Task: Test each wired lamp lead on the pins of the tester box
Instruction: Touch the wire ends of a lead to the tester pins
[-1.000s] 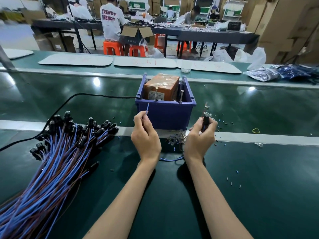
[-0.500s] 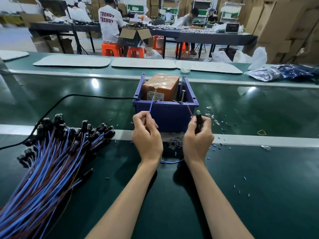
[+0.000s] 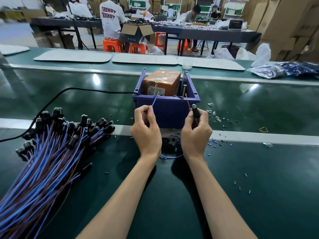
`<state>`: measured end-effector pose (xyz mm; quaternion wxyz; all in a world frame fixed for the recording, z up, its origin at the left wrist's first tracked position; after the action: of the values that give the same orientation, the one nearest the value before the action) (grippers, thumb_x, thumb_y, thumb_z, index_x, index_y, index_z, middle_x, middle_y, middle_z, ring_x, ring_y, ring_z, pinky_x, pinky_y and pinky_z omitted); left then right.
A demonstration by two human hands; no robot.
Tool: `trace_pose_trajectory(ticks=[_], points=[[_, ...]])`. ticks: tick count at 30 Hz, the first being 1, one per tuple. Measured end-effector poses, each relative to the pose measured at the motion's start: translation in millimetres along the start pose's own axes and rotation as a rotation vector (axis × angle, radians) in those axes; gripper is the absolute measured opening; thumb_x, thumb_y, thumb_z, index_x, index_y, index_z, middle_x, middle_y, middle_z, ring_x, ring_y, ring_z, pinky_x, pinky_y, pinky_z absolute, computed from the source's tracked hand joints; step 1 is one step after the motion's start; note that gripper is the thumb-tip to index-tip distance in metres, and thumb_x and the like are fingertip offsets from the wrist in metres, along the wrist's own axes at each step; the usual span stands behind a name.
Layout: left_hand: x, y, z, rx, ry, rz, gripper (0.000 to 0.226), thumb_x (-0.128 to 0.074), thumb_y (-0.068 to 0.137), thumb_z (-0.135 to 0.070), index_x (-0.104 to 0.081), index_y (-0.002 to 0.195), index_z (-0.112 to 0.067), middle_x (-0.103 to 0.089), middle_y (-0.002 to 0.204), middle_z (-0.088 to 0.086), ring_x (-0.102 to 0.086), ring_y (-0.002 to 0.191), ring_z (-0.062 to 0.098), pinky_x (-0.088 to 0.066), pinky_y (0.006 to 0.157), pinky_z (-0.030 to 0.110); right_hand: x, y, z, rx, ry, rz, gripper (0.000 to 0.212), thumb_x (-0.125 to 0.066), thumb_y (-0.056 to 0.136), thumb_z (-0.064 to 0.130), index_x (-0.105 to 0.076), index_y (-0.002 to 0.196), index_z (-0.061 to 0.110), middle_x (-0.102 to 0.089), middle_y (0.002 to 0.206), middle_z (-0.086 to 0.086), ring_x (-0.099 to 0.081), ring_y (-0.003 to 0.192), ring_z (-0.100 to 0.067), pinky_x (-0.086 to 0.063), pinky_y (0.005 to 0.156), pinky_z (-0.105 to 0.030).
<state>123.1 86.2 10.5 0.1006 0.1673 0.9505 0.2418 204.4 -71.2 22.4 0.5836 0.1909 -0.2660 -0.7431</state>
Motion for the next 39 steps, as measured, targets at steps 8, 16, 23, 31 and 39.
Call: trace_pose_trajectory(ticks=[8,16,23,31,39], points=[[5.8,1.5,5.3,0.088,-0.028,-0.068,0.01,-0.047,0.1,-0.018,-0.049,0.091,-0.023,-0.049,0.071,-0.015,-0.049,0.062,-0.005,-0.037,0.06,0.009,0.2,-0.7,2.4,0.028,-0.004,0.005,0.016,-0.054,0.091,0.009,-0.062,0.098,-0.003,-0.059,0.08,0.005,-0.049,0.072,0.001,-0.034,0.068,0.004],[2.6,1.4,10.0,0.117,-0.01,-0.032,0.009,-0.048,0.099,-0.016,-0.053,0.092,-0.019,-0.049,0.073,-0.015,-0.046,0.062,-0.003,-0.036,0.061,0.014,-1.1,-2.0,2.8,0.036,-0.003,0.024,0.016,-0.055,0.09,0.01,-0.063,0.098,-0.002,-0.06,0.08,0.004,-0.05,0.072,0.0,-0.035,0.068,0.003],[3.2,2.6,7.9,0.044,0.007,-0.032,0.012,-0.053,0.097,-0.012,-0.064,0.096,-0.007,-0.054,0.075,-0.017,-0.048,0.064,0.001,-0.039,0.061,0.017,0.3,-2.4,4.6,0.068,-0.014,0.011,0.012,-0.055,0.09,0.008,-0.063,0.093,-0.001,-0.055,0.07,0.005,-0.048,0.063,0.003,-0.032,0.063,0.004],[1.6,1.9,7.8,0.056,0.013,-0.025,0.012,-0.053,0.097,-0.014,-0.065,0.096,-0.011,-0.055,0.076,-0.02,-0.05,0.066,-0.003,-0.041,0.062,0.018,0.4,-1.1,4.2,0.067,-0.018,0.029,0.014,-0.054,0.09,0.01,-0.062,0.093,0.0,-0.054,0.072,0.005,-0.044,0.066,-0.001,-0.031,0.063,0.003],[0.9,1.2,7.3,0.06,0.013,-0.014,0.012,-0.053,0.097,-0.016,-0.064,0.097,-0.011,-0.055,0.077,-0.021,-0.05,0.066,-0.005,-0.039,0.06,0.01,0.7,-1.2,5.5,0.063,-0.012,0.034,0.012,-0.054,0.09,0.009,-0.062,0.092,0.001,-0.048,0.069,0.014,-0.044,0.066,-0.001,-0.031,0.062,0.003]])
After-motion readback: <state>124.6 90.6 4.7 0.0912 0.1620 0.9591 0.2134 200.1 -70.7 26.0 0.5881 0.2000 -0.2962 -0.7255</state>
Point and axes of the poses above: each hand's wrist, its own y-axis towards the middle knuckle, its own x-axis out of the back of the hand, z = x × y, the point moved 8 cm from there along y, towards the middle knuckle
